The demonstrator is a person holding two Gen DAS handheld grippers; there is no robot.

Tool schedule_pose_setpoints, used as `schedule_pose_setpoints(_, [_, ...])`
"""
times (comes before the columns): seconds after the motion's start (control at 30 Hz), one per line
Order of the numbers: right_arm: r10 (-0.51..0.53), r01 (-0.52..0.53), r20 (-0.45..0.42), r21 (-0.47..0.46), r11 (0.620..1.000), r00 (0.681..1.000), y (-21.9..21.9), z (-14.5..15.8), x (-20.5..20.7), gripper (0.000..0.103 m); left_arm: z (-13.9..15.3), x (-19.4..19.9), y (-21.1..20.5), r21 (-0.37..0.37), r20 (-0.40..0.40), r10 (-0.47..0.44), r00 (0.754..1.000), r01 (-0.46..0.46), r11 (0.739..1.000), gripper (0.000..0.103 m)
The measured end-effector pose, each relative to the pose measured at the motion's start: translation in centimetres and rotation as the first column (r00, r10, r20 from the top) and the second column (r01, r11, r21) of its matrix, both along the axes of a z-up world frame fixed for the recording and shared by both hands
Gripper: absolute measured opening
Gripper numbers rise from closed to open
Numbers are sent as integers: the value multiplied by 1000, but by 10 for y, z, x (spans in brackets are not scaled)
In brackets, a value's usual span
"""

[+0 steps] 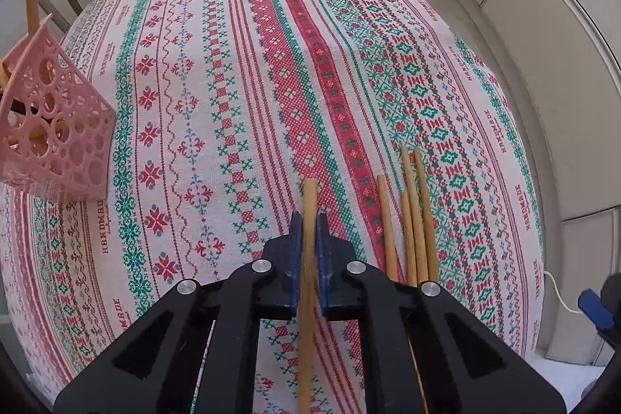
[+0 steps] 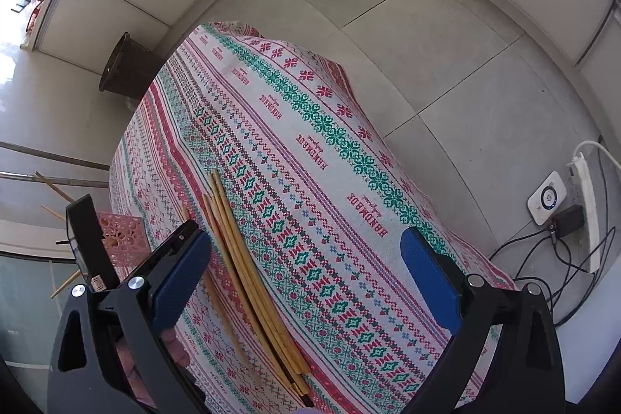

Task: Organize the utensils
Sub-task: 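Grasp a wooden chopstick with the left tool while the right tool grips chopsticks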

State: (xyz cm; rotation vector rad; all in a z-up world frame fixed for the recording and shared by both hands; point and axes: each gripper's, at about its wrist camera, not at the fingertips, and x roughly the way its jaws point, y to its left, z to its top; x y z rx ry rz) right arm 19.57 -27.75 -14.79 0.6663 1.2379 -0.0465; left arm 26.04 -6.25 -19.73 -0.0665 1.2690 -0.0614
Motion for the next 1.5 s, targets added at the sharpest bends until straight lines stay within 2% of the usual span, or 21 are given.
schedule_pose_setpoints(0.17, [106,-106,18,-8,994,994,34,-13,29,95,2,-41,17,31,2,-45,999,45,999,6])
schedule_pose_setpoints(0.3, [133,-133,57,-18,991,989,56,-21,52,94,29,-79,32,69,56,-77,995,73,995,6])
schedule_pose_setpoints(0.33, [147,-146,55,-16,989,988,62,-25,58,90,40,-89,37,66,77,-81,994,76,995,6])
schedule_pose_setpoints(0.43, [190,-188,36,-48,981,981,79,-32,73,69,72,-103,60,63,138,-76,988,68,996,6])
schedule_pose_setpoints(0.6, [230,-226,19,-120,967,973,99,-43,88,52,100,-122,87,46,207,-55,977,46,998,6])
schedule_pose_setpoints(0.63, [238,-235,15,-129,964,971,102,-44,89,46,106,-125,91,45,217,-56,975,47,998,6])
schedule_pose_setpoints(0.73, [258,-253,13,-159,954,966,111,-45,93,41,117,-130,92,40,242,-77,967,70,997,6])
schedule_pose_setpoints(0.97, [258,-247,23,-214,945,966,116,-42,96,30,122,-139,99,38,261,-89,961,82,996,6])
schedule_pose_setpoints(1.23, [268,-258,15,-227,939,963,120,-47,102,28,119,-138,108,32,255,-66,965,60,998,6])
schedule_pose_setpoints(1.3, [287,-273,15,-264,925,958,127,-47,101,28,119,-139,109,31,252,-65,966,59,998,6])
schedule_pose_setpoints(1.43, [359,-328,7,-390,860,933,147,-47,96,26,120,-139,109,32,253,-62,966,56,998,6])
schedule_pose_setpoints(1.5, [365,-333,15,-375,865,931,146,-47,95,13,119,-139,110,31,255,-60,965,54,998,6])
